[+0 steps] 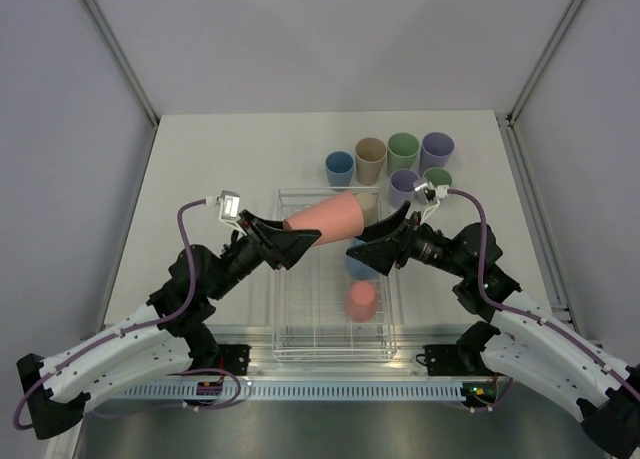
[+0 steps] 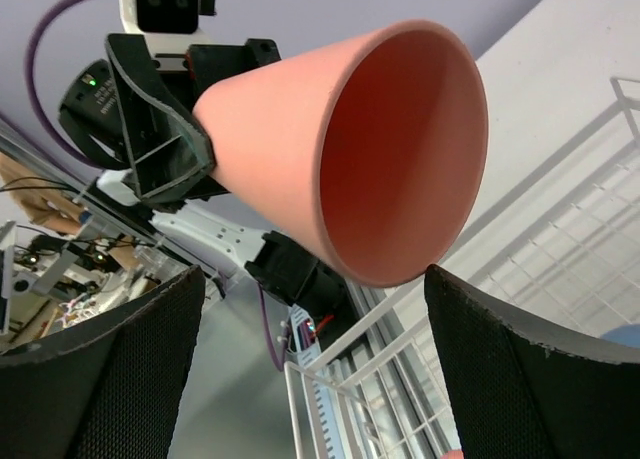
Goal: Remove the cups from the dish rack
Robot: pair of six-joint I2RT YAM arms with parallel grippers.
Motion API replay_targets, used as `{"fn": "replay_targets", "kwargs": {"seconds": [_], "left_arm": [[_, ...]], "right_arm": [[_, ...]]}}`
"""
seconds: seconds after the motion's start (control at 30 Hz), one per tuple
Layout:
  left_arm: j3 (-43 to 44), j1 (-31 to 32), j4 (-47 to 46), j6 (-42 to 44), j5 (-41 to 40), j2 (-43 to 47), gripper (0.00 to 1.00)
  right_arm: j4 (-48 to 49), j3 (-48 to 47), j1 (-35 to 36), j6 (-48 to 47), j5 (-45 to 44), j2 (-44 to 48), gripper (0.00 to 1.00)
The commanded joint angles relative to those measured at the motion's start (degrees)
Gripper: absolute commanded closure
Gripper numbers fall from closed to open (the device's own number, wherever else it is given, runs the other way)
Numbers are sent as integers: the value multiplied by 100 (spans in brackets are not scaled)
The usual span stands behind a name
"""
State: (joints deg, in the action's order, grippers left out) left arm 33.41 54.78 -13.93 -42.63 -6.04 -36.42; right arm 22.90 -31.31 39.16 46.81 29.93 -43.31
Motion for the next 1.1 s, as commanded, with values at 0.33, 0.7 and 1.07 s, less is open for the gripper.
{"fn": "replay_targets", "kwargs": {"seconds": [0.33,0.7,1.07], "left_arm": [[395,-240,699,-404,1307,-796,98],[421,-451,329,-536,1264,-954,94],[641,-592,980,-474,-80,-735,0]], "right_arm": [[-1235,-719,110,-1271,-374,253,12],[-584,-543,110,-937,-66,24,87],[-690,-543,110,-945,-146,103,87]]}}
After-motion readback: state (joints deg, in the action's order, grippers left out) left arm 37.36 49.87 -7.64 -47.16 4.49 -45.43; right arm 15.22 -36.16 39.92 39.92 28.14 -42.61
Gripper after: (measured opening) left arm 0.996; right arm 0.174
